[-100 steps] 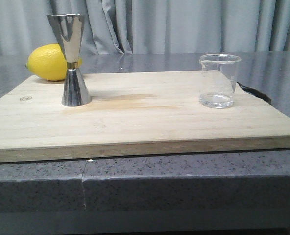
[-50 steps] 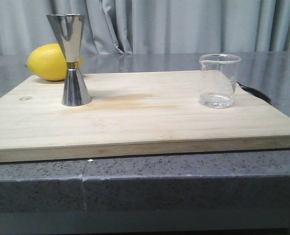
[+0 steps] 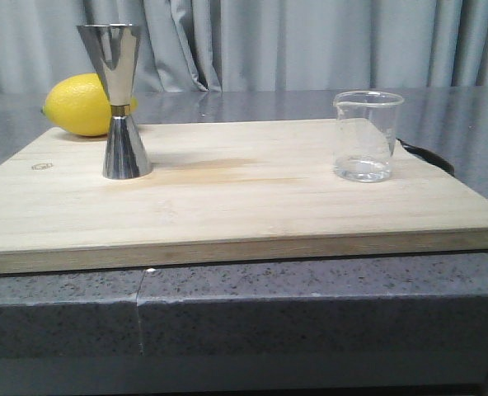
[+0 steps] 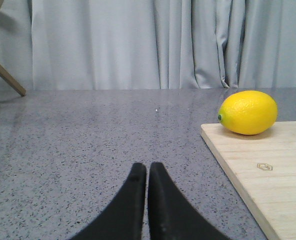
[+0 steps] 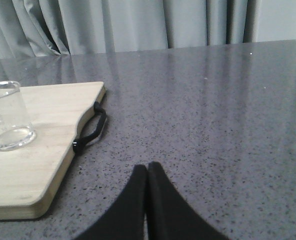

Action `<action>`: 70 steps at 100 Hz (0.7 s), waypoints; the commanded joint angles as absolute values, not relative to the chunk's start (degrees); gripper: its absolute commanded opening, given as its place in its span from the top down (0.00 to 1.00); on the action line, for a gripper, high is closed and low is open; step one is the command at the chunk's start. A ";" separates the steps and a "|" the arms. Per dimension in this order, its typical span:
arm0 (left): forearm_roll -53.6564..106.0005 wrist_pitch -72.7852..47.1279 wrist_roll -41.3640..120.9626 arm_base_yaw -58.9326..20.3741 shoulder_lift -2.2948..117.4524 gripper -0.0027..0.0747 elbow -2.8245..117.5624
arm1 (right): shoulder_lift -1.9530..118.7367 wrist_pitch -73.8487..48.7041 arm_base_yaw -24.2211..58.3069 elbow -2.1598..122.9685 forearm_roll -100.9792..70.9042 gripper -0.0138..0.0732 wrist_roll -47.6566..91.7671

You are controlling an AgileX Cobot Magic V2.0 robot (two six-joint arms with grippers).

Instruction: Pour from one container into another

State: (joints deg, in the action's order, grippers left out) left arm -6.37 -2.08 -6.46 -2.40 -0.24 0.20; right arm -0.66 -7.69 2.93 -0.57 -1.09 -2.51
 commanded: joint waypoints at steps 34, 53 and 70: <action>-6.29 1.90 -6.89 -2.34 -1.81 0.99 -0.52 | -1.53 -0.32 2.52 -2.08 -0.40 0.92 -3.50; -6.29 1.90 -6.89 -2.34 -1.81 0.99 -0.52 | -1.53 -0.41 2.52 -2.08 -0.40 0.92 -3.50; -6.29 1.90 -6.89 -2.34 -1.81 0.99 -0.52 | -1.53 -0.41 2.52 -2.08 -0.40 0.92 -3.50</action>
